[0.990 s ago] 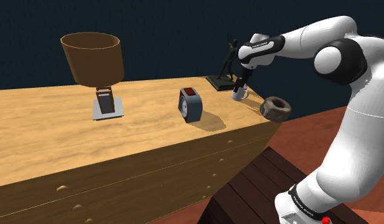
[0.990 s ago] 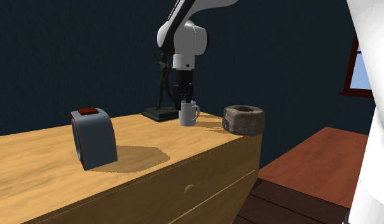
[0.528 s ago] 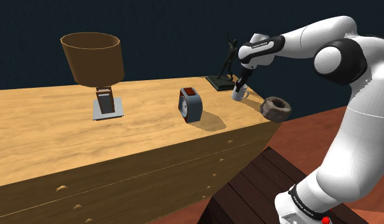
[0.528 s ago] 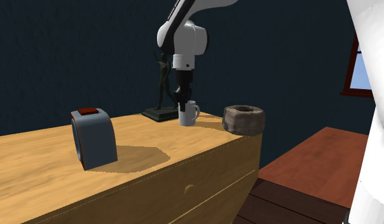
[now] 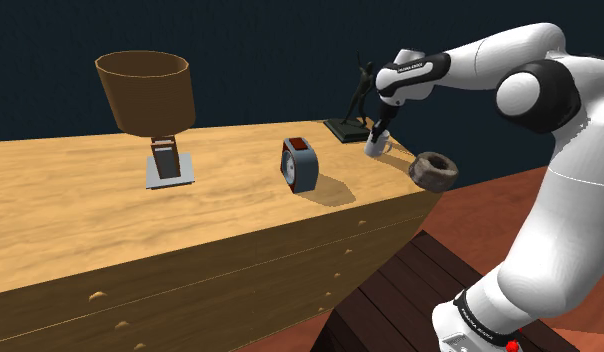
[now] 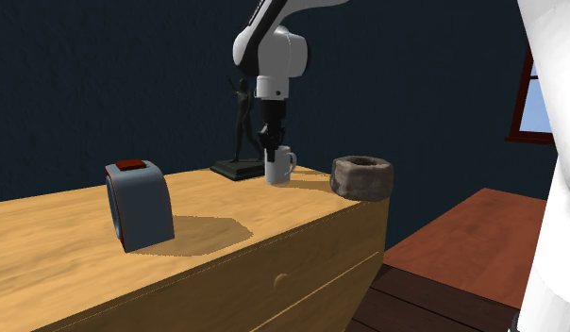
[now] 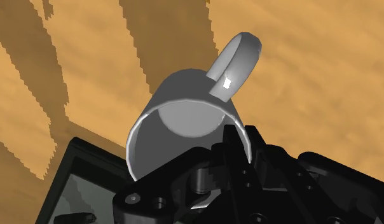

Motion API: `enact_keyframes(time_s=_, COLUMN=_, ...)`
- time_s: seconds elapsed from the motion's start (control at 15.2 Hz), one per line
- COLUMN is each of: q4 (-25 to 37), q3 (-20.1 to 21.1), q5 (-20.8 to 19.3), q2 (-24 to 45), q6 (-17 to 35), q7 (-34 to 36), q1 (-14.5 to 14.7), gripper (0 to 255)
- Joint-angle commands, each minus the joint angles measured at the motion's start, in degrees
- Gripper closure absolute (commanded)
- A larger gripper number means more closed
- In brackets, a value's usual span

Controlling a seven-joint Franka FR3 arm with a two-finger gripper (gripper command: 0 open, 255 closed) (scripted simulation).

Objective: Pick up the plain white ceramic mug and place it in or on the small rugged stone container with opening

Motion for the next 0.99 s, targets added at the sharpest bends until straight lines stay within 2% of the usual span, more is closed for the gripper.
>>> enact_keyframes(time_s=0.0, q4=0.68, q3=-0.12, q5=-0.25, q2=-0.63, q6=-1.28, q7=0.12, q1=0.02, gripper=255)
enact_keyframes(time_s=0.92, q4=7.37, q3=-0.62, q5=-1.55, q2=-3.69, q6=-10.87, q7=1.09, q1=0.15, gripper=255)
